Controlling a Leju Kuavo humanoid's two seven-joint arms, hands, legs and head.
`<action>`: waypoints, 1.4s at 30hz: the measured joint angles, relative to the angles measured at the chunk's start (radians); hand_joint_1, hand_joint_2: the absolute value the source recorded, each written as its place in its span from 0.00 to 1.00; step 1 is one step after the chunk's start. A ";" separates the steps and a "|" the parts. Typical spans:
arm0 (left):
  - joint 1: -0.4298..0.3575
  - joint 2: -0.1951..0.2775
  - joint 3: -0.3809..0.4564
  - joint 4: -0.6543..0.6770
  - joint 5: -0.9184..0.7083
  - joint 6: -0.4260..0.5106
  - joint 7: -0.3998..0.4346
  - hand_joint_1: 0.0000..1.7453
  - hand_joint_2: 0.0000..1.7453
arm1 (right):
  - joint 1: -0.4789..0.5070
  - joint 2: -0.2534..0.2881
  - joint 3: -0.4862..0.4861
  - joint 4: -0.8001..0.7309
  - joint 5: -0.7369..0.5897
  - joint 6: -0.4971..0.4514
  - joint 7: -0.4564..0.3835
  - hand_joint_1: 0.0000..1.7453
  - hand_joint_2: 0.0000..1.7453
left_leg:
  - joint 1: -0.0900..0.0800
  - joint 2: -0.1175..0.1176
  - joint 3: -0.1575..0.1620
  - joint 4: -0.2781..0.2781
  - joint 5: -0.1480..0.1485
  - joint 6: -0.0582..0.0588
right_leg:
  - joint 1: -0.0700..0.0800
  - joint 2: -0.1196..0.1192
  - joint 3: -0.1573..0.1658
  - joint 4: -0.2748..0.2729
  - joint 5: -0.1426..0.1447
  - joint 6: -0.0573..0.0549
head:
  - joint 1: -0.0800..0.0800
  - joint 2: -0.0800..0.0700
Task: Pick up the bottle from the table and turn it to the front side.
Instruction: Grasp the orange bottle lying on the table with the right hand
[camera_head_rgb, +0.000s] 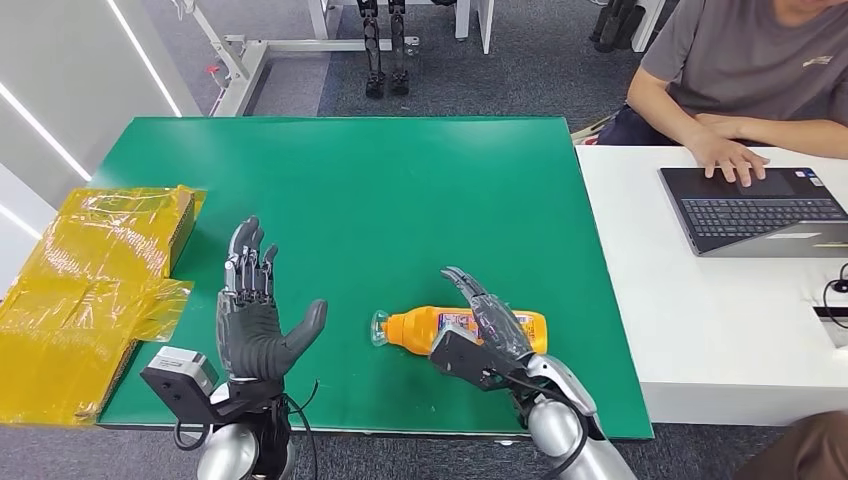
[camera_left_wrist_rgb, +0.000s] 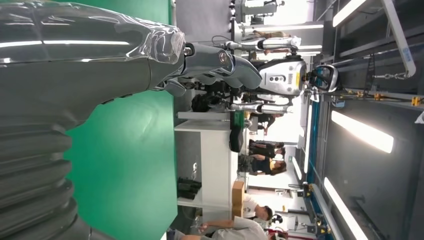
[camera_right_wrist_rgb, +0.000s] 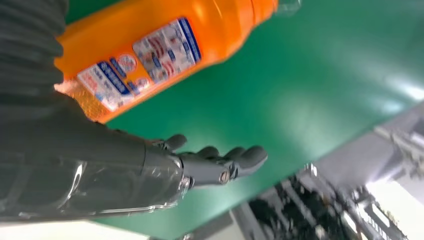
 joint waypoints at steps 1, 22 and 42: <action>-0.001 0.000 0.000 0.000 -0.001 0.000 0.001 0.00 1.00 | -0.013 -0.006 0.005 0.023 -0.002 0.014 0.000 0.00 1.00 | 0.000 0.000 0.000 0.000 0.000 0.000 | 0.000 0.000 0.000 0.000 0.000 0.000 | 0.000 0.000; -0.032 0.006 0.000 0.000 -0.049 0.037 0.008 0.00 1.00 | -0.211 -0.122 0.061 0.295 0.053 0.083 0.062 0.00 1.00 | 0.000 0.000 0.001 0.001 0.000 0.000 | 0.000 0.000 0.001 0.000 0.001 0.001 | 0.000 0.000; -0.031 0.006 0.000 0.009 -0.052 0.064 0.017 0.00 1.00 | -0.269 -0.205 0.082 0.365 0.088 0.060 0.135 0.00 1.00 | 0.000 0.000 0.002 0.002 0.001 0.001 | 0.000 0.000 0.003 0.000 0.002 0.002 | 0.000 0.000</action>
